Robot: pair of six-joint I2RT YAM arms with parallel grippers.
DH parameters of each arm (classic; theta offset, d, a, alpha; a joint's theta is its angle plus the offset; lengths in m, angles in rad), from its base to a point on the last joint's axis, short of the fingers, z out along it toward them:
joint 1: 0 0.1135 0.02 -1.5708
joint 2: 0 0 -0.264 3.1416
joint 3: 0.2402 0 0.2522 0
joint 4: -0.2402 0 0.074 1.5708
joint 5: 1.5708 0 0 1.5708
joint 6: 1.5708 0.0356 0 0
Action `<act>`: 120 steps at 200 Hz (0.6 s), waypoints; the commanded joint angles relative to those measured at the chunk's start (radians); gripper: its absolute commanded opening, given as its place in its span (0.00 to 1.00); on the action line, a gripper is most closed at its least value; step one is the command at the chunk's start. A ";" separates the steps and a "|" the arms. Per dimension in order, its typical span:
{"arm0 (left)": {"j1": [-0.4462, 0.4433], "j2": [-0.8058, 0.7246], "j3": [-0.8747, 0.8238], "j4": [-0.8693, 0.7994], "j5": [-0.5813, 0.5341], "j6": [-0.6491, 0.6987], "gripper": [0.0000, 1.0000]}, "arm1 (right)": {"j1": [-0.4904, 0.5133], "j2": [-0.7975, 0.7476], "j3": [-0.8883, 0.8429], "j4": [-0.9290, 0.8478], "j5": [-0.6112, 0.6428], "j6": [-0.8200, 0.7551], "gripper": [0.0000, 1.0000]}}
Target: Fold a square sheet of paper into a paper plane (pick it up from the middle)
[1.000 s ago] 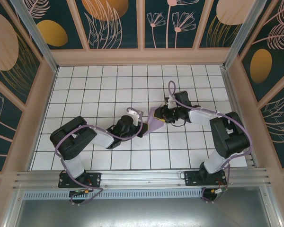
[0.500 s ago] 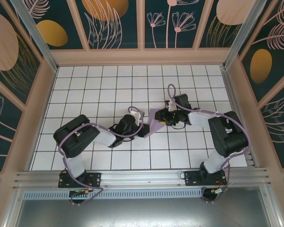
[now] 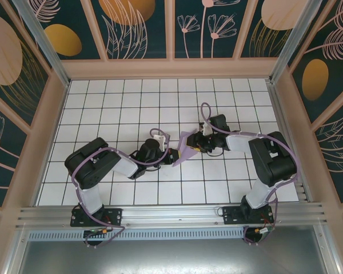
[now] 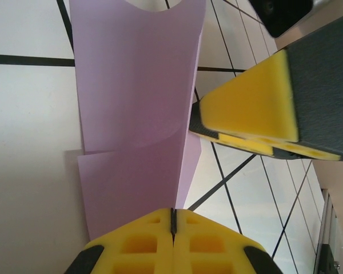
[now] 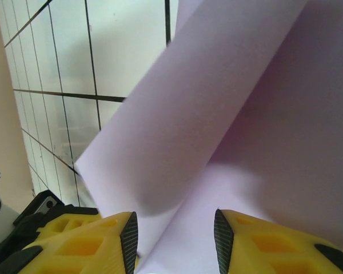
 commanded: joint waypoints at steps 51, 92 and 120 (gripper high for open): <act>0.007 0.026 0.009 0.055 0.045 -0.004 0.09 | 0.003 0.059 0.056 -0.001 0.009 -0.017 0.44; 0.007 0.041 0.055 0.013 0.048 0.041 0.32 | 0.003 0.067 0.059 -0.005 0.006 -0.018 0.44; 0.007 0.057 0.087 -0.015 0.051 0.061 0.35 | 0.004 0.069 0.061 -0.007 0.006 -0.018 0.44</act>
